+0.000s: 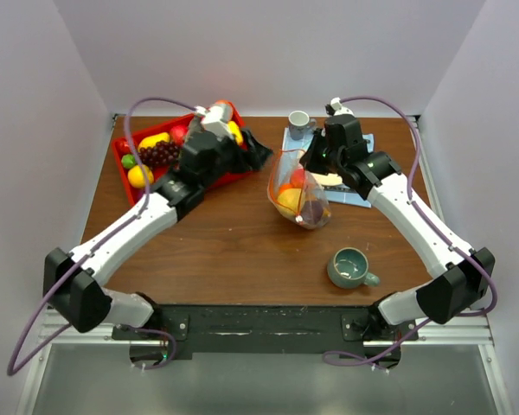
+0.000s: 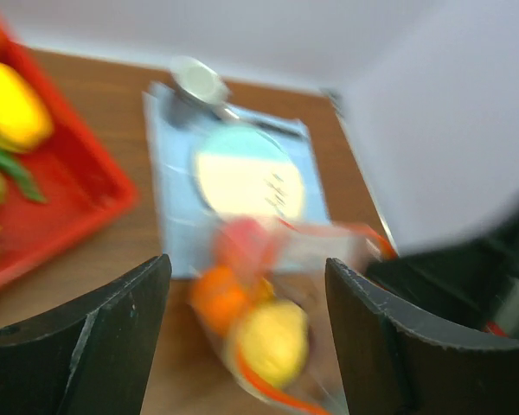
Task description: Place the food in the zip-top bag and seal the zipper
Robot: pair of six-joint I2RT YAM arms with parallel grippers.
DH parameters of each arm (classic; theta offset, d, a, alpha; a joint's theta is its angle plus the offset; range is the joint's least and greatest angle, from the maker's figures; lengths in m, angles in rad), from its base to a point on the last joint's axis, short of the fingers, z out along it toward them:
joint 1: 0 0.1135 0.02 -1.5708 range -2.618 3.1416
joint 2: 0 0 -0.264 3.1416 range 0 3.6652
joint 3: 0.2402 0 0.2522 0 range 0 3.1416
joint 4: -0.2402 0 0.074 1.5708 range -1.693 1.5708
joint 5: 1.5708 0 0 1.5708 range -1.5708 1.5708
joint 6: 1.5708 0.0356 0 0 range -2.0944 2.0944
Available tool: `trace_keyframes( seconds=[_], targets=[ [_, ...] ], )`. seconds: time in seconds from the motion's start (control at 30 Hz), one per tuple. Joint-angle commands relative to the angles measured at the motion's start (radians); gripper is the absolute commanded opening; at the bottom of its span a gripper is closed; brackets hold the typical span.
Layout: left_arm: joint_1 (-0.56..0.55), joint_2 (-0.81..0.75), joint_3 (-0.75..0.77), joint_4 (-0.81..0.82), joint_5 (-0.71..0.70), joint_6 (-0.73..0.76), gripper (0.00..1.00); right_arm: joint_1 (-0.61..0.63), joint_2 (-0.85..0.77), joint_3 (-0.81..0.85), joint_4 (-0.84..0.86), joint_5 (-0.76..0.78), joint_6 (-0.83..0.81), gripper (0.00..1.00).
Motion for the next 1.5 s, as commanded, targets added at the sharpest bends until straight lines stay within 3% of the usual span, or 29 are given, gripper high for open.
trace_keyframes(
  seconds=[0.0,0.2,0.33,0.43,0.7,0.87,1.07,1.47],
  targets=[
    [0.174,0.031,0.036,-0.076,-0.161,0.092,0.76,0.001,-0.029,0.021,0.014,0.020,-0.016,0.00],
    [0.334,0.330,0.286,-0.160,-0.247,0.250,0.70,0.003,-0.022,0.018,0.010,-0.014,-0.031,0.00],
    [0.343,0.528,0.526,-0.269,-0.294,0.360,0.82,0.001,0.007,0.025,0.010,-0.027,-0.042,0.00],
    [0.350,0.619,0.584,-0.298,-0.350,0.382,0.80,0.003,0.013,0.027,0.014,-0.049,-0.048,0.00],
    [0.352,0.636,0.504,-0.248,-0.259,0.354,0.69,0.001,0.030,0.041,0.013,-0.054,-0.057,0.00],
    [0.346,0.616,0.426,-0.232,-0.285,0.279,0.64,0.003,0.029,0.035,0.020,-0.054,-0.056,0.00],
    [0.334,0.620,0.383,-0.234,-0.388,0.195,0.63,0.003,0.027,0.030,0.022,-0.054,-0.056,0.00],
    [0.309,0.708,0.426,-0.220,-0.422,0.138,0.63,0.003,0.030,0.035,0.010,-0.052,-0.067,0.00]
  ],
)
